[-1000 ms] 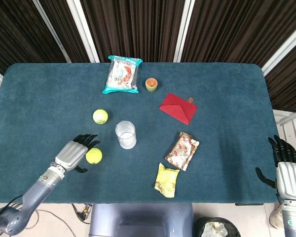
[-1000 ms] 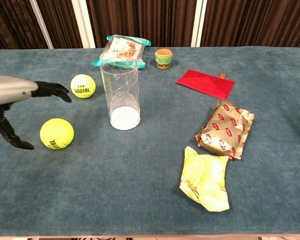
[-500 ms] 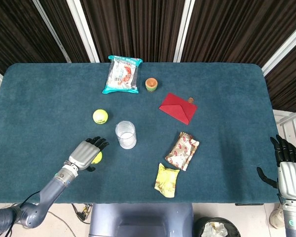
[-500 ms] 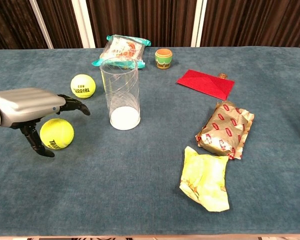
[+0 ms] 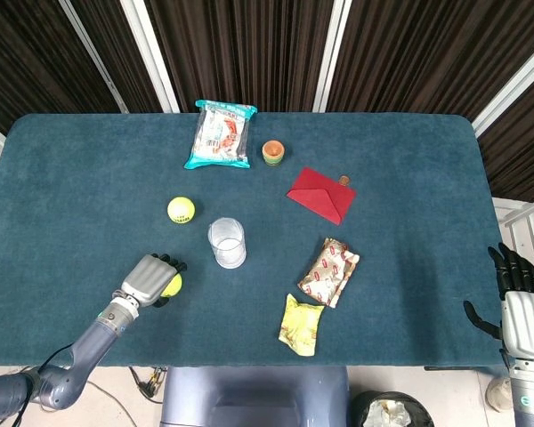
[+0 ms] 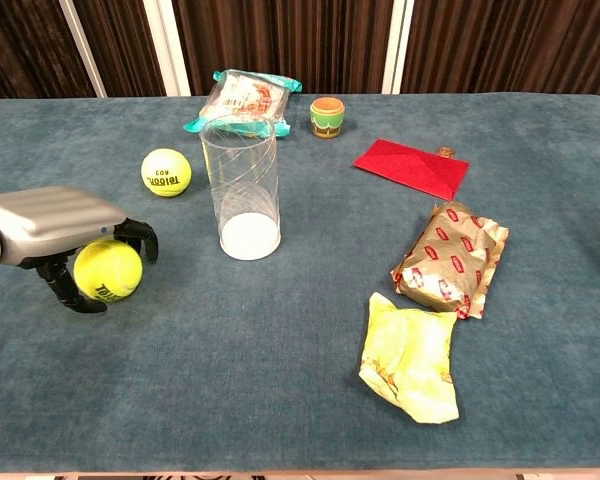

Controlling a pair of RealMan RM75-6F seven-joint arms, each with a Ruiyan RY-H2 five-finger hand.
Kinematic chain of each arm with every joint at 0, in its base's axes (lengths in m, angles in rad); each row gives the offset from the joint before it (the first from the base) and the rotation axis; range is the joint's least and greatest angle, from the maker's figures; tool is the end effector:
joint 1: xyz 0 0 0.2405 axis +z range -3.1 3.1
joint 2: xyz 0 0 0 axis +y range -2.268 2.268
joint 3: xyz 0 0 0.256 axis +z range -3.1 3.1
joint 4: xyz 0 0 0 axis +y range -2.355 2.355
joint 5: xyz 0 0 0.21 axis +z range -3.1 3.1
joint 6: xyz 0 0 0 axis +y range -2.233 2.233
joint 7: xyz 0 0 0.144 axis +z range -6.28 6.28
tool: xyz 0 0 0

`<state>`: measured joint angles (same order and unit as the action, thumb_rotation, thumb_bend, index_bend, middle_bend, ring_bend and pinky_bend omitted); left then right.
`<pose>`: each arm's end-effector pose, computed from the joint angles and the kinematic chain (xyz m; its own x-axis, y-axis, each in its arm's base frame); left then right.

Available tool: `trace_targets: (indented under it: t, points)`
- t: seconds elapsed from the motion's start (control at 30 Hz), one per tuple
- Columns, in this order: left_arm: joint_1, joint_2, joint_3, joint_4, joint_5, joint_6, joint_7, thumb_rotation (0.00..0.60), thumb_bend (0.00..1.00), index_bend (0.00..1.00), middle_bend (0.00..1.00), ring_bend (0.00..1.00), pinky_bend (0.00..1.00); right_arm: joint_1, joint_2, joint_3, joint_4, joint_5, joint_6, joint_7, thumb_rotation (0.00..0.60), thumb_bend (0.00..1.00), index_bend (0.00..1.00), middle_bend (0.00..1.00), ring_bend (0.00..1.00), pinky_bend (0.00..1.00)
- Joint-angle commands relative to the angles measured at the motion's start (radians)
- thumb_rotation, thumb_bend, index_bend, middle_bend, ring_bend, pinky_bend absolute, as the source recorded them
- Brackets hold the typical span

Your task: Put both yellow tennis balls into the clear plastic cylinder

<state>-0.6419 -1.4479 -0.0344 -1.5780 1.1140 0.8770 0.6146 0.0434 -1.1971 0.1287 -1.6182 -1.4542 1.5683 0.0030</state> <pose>-0.2042 0.2896 -0.0190 0.7086 0.3456 0.6151 0.6985 -0.4666 -0.5425 -0.3067 -0.1824 0.1588 0.3088 0.1396 0.9408 -0.9509 0.0678 0.3020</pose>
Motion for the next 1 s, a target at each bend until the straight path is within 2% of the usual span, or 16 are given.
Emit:
trace_targets:
  t: [0.03, 0.23, 0.37, 0.57, 0.73, 0.87, 1.0]
  points:
    - [-0.003, -0.002, 0.004, 0.006, 0.004, 0.002, -0.003, 0.6, 0.28, 0.41, 0.47, 0.37, 0.49, 0.0, 0.0, 0.0, -0.001, 0.003, -0.002, -0.002, 0.6, 0.34, 0.0, 0.0, 0.04, 0.09]
    - [0.001, 0.012, -0.002, 0.006, 0.054, 0.04, -0.044, 0.6, 0.33, 0.45, 0.5, 0.4, 0.5, 0.0, -0.001, 0.002, -0.003, 0.008, -0.004, -0.005, 0.6, 0.34, 0.0, 0.0, 0.04, 0.09]
    - [0.004, 0.055, -0.027, -0.027, 0.069, 0.073, -0.08, 0.6, 0.33, 0.45, 0.5, 0.4, 0.5, -0.001, -0.002, 0.005, -0.005, 0.013, -0.004, -0.004, 0.6, 0.34, 0.0, 0.0, 0.04, 0.09]
    - [-0.005, 0.161, -0.11, -0.127, 0.092, 0.154, -0.105, 0.6, 0.32, 0.45, 0.49, 0.4, 0.5, -0.001, -0.003, 0.006, -0.007, 0.016, -0.005, -0.007, 0.6, 0.34, 0.0, 0.0, 0.04, 0.09]
    - [-0.036, 0.231, -0.206, -0.217, 0.046, 0.181, -0.116, 0.6, 0.32, 0.45, 0.48, 0.4, 0.5, 0.0, -0.005, 0.005, -0.008, 0.015, -0.008, -0.01, 0.6, 0.34, 0.0, 0.0, 0.04, 0.09]
    - [-0.08, 0.235, -0.261, -0.227, -0.008, 0.179, -0.086, 0.6, 0.32, 0.45, 0.48, 0.4, 0.5, 0.002, -0.008, 0.002, -0.007, 0.014, -0.013, -0.014, 0.6, 0.34, 0.0, 0.0, 0.04, 0.09]
    - [-0.146, 0.213, -0.286, -0.205, -0.086, 0.136, -0.011, 0.6, 0.32, 0.45, 0.47, 0.4, 0.5, 0.003, -0.01, 0.001, -0.006, 0.012, -0.014, -0.02, 0.6, 0.34, 0.0, 0.0, 0.04, 0.09]
